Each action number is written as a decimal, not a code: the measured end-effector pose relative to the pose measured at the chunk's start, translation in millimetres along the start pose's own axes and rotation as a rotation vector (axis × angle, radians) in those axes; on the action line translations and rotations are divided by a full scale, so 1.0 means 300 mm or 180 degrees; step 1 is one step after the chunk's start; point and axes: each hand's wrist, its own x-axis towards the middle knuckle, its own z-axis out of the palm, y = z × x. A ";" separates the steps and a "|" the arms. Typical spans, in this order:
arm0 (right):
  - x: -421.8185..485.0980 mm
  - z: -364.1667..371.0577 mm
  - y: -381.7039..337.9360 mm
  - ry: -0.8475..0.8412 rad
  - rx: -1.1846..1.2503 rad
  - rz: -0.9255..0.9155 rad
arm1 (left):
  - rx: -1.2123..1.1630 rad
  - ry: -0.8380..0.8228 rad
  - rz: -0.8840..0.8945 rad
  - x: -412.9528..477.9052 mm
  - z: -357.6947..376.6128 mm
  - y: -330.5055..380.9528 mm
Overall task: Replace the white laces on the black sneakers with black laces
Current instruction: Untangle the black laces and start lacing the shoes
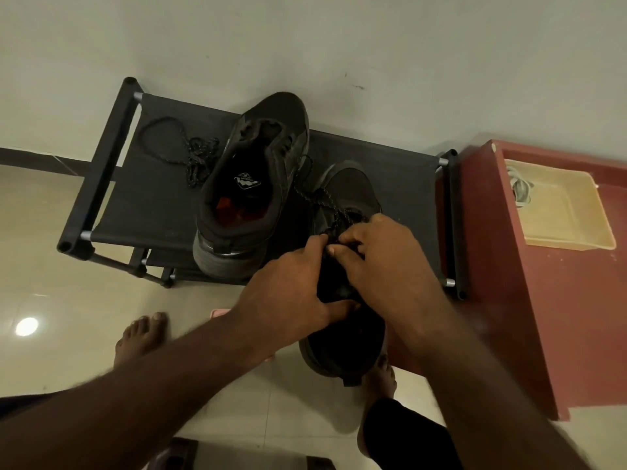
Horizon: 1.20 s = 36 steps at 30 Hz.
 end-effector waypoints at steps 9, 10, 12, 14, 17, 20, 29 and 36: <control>0.013 0.024 0.022 0.0485 0.0393 -0.0239 | -0.0229 0.0069 0.0165 0.009 0.015 -0.021; 0.014 0.025 0.028 0.0539 0.0478 -0.0340 | -0.0224 0.0082 0.0208 0.010 0.014 -0.019; 0.006 0.021 0.024 0.0590 0.1032 -0.0449 | -0.0245 0.0106 0.0275 0.014 0.014 -0.019; -0.008 -0.002 0.003 0.0495 0.2356 -0.0395 | -0.0239 0.0111 0.0264 0.020 0.013 -0.023; -0.023 -0.057 -0.033 0.0558 0.4122 -0.0031 | -0.0129 0.0073 0.0185 0.023 0.012 -0.025; -0.005 -0.071 -0.004 0.0927 0.2954 0.0252 | -0.0080 0.0071 0.0085 0.020 0.011 -0.024; 0.005 -0.033 0.012 -0.0108 -0.0064 0.0152 | 0.0029 0.0029 0.0129 0.016 0.020 -0.020; 0.027 0.012 0.019 0.0004 0.0094 -0.0010 | 0.0033 0.0063 0.0238 0.017 0.023 -0.033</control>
